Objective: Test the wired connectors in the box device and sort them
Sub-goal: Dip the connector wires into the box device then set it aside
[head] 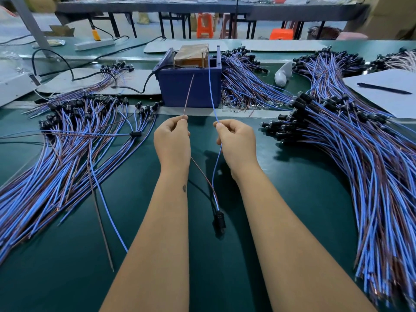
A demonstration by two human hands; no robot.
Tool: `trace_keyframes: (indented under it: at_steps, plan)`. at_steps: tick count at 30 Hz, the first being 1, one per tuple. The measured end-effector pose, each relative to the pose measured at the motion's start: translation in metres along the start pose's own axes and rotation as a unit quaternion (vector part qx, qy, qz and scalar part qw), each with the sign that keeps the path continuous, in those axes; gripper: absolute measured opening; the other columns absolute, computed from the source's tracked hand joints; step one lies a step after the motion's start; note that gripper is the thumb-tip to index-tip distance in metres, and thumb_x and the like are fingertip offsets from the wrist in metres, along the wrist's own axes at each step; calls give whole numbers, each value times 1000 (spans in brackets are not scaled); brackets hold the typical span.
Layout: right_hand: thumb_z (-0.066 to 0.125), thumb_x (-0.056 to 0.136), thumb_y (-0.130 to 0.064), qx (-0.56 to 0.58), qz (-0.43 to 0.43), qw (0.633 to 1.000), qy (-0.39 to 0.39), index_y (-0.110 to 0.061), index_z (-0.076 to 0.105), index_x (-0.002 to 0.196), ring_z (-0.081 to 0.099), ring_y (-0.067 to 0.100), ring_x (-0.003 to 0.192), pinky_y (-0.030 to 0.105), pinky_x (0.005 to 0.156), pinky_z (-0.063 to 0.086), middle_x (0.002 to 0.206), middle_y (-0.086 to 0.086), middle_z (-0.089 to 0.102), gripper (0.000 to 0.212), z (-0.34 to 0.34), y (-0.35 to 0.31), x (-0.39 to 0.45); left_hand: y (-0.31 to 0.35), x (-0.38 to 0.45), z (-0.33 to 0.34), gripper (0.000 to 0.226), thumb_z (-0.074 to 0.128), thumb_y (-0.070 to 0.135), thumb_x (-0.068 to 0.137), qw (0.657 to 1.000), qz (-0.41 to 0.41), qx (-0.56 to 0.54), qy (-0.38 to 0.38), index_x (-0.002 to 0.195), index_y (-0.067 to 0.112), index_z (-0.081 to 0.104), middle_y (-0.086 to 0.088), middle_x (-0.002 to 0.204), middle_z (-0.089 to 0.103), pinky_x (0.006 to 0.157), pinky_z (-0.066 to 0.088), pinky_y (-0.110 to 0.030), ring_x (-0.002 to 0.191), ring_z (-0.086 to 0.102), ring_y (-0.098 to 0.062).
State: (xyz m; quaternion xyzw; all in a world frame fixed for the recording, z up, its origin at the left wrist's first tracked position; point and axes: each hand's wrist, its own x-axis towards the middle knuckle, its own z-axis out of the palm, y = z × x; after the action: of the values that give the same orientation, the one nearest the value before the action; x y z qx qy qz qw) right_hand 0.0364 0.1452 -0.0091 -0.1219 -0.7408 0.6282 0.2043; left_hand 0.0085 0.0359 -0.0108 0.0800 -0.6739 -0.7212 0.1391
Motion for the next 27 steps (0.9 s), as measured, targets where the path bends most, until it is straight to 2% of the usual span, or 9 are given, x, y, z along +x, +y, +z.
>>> trace_keyframes:
  at_steps: [4, 9, 13, 19, 24, 27]
  plan:
    - [55, 96, -16, -6, 0, 1000, -3, -11, 69, 92, 45, -3, 45, 10, 52, 39, 56, -8, 51, 16, 0, 0, 0, 0, -1, 0, 19, 51, 17, 96, 1000, 10, 7, 4, 95, 22, 70, 12, 57, 53, 46, 38, -16, 44, 43, -2]
    - [55, 96, -17, -17, 4, 1000, -7, -14, 68, 89, 44, -1, 46, 15, 54, 42, 55, -9, 51, 16, 0, -1, 0, 0, 0, 1, 17, 51, 21, 99, 1000, 20, 9, 8, 93, 25, 67, 8, 62, 58, 53, 45, -20, 45, 49, -2]
    - [55, 96, -16, -19, 5, 1000, -8, -16, 67, 86, 45, 1, 49, 21, 58, 43, 54, -9, 51, 16, 0, -2, 0, -1, 2, 1, 18, 51, 21, 100, 1000, 10, 0, 23, 95, 23, 68, 6, 67, 57, 49, 42, -16, 48, 49, -3]
    - [54, 96, -16, -16, 8, 1000, -6, -13, 68, 87, 47, 7, 54, 27, 64, 45, 56, -7, 52, 16, 0, -1, 1, 1, 3, 0, 20, 50, 17, 99, 999, -20, -30, 35, 94, 17, 70, 5, 66, 54, 46, 39, -17, 42, 44, -2]
    - [55, 95, -17, -16, 14, 1000, -1, -13, 68, 86, 47, 4, 51, 26, 62, 45, 54, -8, 52, 16, 0, 0, 3, 5, 3, -1, 23, 47, 8, 95, 997, -52, -57, 29, 100, 13, 69, 5, 66, 52, 47, 37, -18, 42, 42, -3]
    - [55, 95, -17, -17, 17, 1000, 0, -15, 67, 83, 47, 5, 51, 25, 61, 45, 52, -9, 52, 17, 0, 1, 3, 7, 3, -3, 28, 44, 4, 91, 995, -64, -73, 23, 96, 15, 70, 4, 65, 50, 46, 35, -18, 41, 40, -4]
